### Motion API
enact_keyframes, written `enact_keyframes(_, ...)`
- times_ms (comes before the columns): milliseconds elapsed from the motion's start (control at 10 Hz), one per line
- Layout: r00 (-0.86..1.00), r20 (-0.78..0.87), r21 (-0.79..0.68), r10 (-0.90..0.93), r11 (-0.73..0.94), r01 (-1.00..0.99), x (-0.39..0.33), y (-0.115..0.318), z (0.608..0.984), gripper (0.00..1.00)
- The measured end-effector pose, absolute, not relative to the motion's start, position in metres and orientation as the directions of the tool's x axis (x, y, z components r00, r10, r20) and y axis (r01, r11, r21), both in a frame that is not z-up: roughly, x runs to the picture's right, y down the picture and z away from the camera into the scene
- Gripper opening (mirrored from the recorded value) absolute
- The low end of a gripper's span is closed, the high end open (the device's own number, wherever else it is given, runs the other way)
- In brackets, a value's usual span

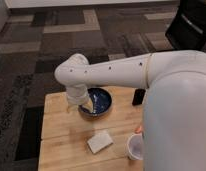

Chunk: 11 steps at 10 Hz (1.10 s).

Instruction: Place the pepper in the ceramic bowl

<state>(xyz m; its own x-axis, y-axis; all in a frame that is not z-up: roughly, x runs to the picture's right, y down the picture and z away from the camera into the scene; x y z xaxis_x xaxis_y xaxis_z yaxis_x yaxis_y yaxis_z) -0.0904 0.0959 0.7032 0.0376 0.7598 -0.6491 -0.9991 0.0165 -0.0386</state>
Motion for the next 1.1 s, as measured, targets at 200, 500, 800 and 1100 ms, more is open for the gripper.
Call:
enact_keyframes(200,-0.025,-0.647,-0.009,0.762,-0.040,-0.999,-0.057,0.087,0.707,0.65)
enact_keyframes(500,-0.093,-0.661,-0.010,0.745,-0.133,-0.991,0.008,0.068,0.724,0.65)
enact_keyframes(800,-0.167,-0.662,0.061,0.730,-0.169,-0.984,0.089,0.056,0.725,0.65)
enact_keyframes(1100,-0.170,-0.661,0.064,0.731,-0.171,-0.983,0.091,0.056,0.724,0.65)
